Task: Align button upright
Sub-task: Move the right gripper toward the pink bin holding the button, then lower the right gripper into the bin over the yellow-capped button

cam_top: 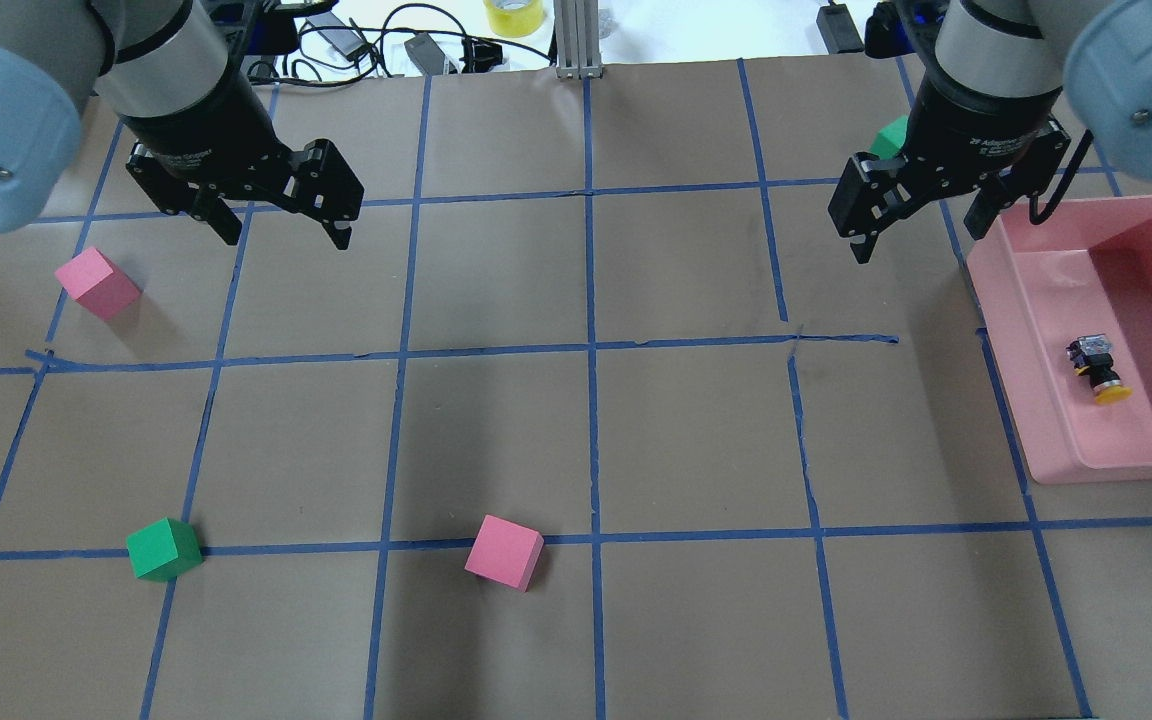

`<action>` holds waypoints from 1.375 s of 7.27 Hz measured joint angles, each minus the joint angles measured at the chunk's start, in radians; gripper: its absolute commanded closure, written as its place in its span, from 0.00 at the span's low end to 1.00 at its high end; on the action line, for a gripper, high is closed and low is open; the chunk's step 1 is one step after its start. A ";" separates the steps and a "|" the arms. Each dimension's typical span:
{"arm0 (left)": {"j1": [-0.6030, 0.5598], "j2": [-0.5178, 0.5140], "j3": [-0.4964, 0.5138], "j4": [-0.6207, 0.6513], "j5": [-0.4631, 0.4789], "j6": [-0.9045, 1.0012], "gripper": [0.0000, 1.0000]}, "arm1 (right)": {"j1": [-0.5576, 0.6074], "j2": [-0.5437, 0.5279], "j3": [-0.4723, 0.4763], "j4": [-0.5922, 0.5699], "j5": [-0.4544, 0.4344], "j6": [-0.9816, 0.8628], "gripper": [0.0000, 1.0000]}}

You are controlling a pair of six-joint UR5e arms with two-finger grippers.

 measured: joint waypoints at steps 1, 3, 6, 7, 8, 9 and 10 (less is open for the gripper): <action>0.000 0.000 0.000 0.001 0.000 0.000 0.00 | -0.002 0.001 0.005 -0.002 -0.005 0.000 0.00; 0.001 -0.001 0.000 0.003 0.000 -0.001 0.00 | -0.006 0.003 0.011 0.002 -0.008 0.001 0.00; 0.002 -0.001 0.000 0.002 0.000 0.000 0.00 | -0.009 0.004 0.008 0.000 -0.007 0.010 0.00; 0.002 -0.001 0.000 0.002 0.000 0.000 0.00 | -0.015 0.006 0.007 -0.012 -0.006 0.016 0.00; 0.002 -0.001 0.000 0.002 0.000 0.000 0.00 | -0.042 0.015 0.008 -0.030 -0.007 0.017 0.00; 0.002 -0.001 0.001 0.003 0.000 0.000 0.00 | -0.099 0.025 0.011 -0.063 -0.007 0.013 0.00; 0.002 -0.001 0.001 0.003 0.000 0.000 0.00 | -0.178 0.029 0.014 -0.100 -0.006 0.000 0.00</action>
